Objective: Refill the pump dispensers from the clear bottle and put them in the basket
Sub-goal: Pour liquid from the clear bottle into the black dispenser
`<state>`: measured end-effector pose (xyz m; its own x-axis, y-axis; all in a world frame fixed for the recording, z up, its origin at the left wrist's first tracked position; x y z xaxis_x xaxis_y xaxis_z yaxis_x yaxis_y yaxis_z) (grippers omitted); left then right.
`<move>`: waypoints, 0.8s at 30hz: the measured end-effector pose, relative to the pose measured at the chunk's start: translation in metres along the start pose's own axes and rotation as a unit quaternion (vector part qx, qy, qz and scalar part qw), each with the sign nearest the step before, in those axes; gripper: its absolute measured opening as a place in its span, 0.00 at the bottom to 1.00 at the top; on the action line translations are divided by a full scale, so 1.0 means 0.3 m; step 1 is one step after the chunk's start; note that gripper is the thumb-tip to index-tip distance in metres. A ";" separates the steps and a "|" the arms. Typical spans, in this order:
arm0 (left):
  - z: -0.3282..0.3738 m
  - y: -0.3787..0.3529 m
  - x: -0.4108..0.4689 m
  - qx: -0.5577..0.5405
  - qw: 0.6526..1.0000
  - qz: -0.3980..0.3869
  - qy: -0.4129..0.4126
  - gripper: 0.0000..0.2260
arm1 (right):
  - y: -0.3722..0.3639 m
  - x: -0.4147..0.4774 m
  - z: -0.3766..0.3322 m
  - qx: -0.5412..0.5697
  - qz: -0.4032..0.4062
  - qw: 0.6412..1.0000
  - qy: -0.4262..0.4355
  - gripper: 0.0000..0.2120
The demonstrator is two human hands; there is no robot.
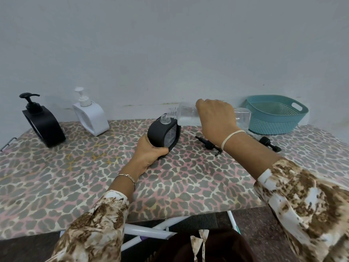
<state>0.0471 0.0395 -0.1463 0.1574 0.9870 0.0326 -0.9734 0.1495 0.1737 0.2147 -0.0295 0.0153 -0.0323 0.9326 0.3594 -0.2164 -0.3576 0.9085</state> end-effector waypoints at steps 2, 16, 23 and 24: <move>-0.001 0.000 -0.002 0.001 1.000 0.000 0.003 0.21 | -0.001 -0.001 -0.001 0.001 0.000 1.000 0.001 0.16; 0.003 -0.006 -0.005 -0.002 1.000 -0.005 -0.002 0.19 | 0.002 0.005 -0.003 -0.005 0.002 1.000 0.001 0.15; 0.008 -0.004 -0.005 -0.003 1.000 -0.003 -0.007 0.19 | 0.004 0.008 -0.006 -0.005 -0.001 1.000 0.003 0.15; 0.007 -0.004 -0.005 -0.004 1.000 -0.003 -0.007 0.19 | 0.005 0.008 -0.006 -0.006 -0.001 1.000 0.004 0.15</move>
<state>0.0483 0.0378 -0.1446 0.1649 0.9853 0.0448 -0.9737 0.1554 0.1666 0.2125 -0.0277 0.0171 -0.0392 0.9335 0.3565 -0.2278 -0.3557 0.9064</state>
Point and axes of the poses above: each hand's wrist, its own x-axis towards the middle knuckle, its own y-axis out of the back of the hand, z = x × y, the point moved 10 cm from there along x, towards the middle knuckle, and after that the axes turned 2 degrees about -z, right-handed, at the moved point
